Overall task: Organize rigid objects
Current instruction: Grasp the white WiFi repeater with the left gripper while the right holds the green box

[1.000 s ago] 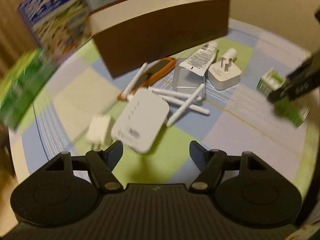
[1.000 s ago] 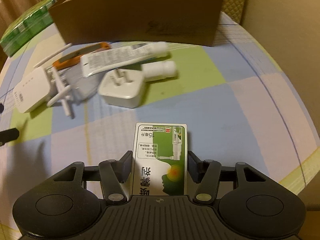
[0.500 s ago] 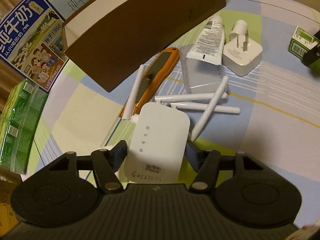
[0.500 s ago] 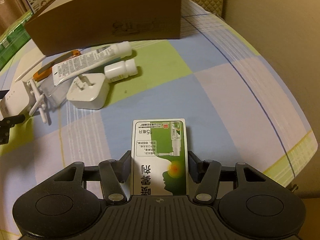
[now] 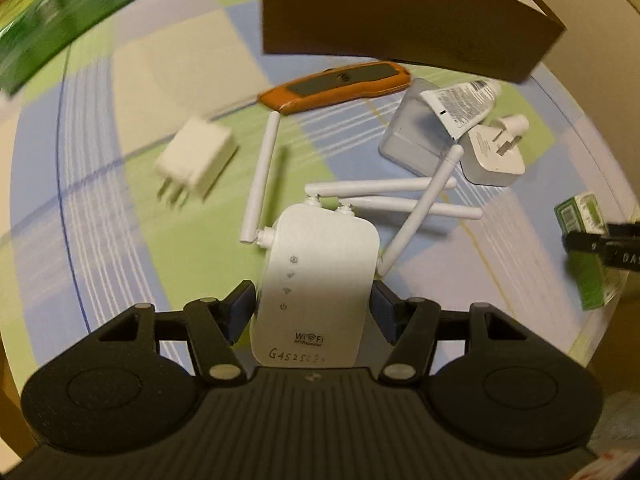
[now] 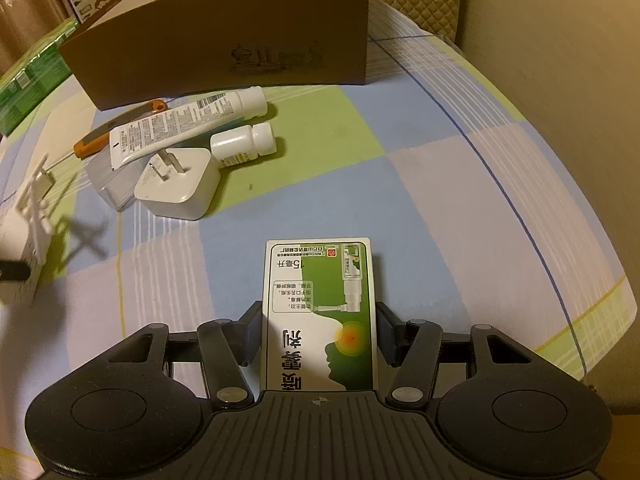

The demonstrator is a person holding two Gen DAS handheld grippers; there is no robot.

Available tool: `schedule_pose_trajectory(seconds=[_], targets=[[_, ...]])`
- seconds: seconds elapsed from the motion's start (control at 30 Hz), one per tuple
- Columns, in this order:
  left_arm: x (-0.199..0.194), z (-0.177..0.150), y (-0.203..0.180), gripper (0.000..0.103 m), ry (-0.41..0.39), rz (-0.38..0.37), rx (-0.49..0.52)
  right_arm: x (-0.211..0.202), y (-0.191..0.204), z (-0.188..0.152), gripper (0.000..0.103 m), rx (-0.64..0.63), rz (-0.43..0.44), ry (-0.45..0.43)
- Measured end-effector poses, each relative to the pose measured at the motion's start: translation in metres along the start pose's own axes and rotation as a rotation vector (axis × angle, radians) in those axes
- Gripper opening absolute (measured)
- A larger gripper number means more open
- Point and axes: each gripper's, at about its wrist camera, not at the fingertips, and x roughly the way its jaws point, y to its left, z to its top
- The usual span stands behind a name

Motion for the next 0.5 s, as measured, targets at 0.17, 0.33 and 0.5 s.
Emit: schedule_pose_trajectory(seconds=[0.17, 0.33, 0.5], targets=[[0.0, 0.002, -0.003, 0.059, -0.01, 0.014, 0.014, 0.001, 0.003, 0.0, 0.053, -0.024, -0.007, -0.002], [0.011, 0.007, -0.009, 0.054, -0.023, 0.088, 0.097, 0.001, 0.004, -0.001, 0.053, -0.036, -0.012, -0.008], [0.012, 0.005, -0.011, 0.053, -0.039, 0.103, 0.106, 0.001, 0.005, -0.004, 0.053, -0.053, -0.012, -0.021]])
